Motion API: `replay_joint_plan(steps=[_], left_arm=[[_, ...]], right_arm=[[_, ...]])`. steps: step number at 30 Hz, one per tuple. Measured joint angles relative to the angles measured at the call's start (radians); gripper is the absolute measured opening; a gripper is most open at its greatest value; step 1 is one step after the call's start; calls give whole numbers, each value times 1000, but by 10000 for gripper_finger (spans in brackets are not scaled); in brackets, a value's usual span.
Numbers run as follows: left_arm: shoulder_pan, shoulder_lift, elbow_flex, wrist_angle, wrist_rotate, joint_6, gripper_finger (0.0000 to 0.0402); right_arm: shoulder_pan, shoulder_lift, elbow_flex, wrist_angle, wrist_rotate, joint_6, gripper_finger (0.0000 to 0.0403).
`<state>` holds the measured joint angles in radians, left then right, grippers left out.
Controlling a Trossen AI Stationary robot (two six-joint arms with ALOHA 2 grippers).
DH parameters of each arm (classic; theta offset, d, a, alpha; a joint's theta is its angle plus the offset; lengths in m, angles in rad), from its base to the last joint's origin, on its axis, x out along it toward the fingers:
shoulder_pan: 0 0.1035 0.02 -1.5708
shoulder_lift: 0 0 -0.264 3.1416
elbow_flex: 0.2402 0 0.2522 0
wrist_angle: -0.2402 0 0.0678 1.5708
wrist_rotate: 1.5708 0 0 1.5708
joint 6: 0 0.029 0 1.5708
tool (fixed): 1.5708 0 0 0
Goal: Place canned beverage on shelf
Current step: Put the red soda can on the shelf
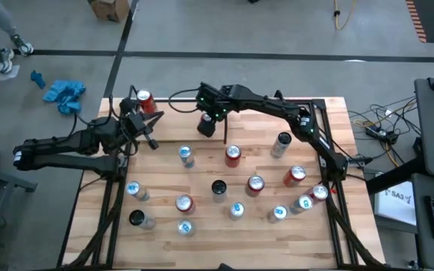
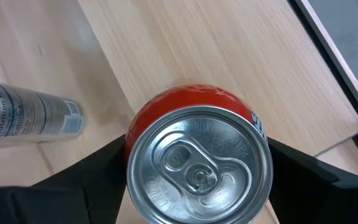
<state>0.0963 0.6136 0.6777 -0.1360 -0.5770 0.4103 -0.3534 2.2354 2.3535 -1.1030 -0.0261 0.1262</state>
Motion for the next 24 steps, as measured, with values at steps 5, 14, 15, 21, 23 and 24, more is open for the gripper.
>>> replay_joint_plan(steps=[5,14,15,21,23,24], left_arm=[[0,1,0,-2,0,0,0],[0,2,0,-2,0,1,0],[0,2,0,-2,0,1,0],[0,2,0,-2,0,1,0],[0,2,0,-3,0,1,0],[0,2,0,-3,0,1,0]], right_arm=[[0,6,0,5,2,-20,324],[0,7,-1,80,0,-15,334],[0,7,-1,87,3,-15,337],[0,7,-1,109,33,-15,353],[0,2,-1,109,54,-20,352],[0,-1,-1,112,62,-20,351]])
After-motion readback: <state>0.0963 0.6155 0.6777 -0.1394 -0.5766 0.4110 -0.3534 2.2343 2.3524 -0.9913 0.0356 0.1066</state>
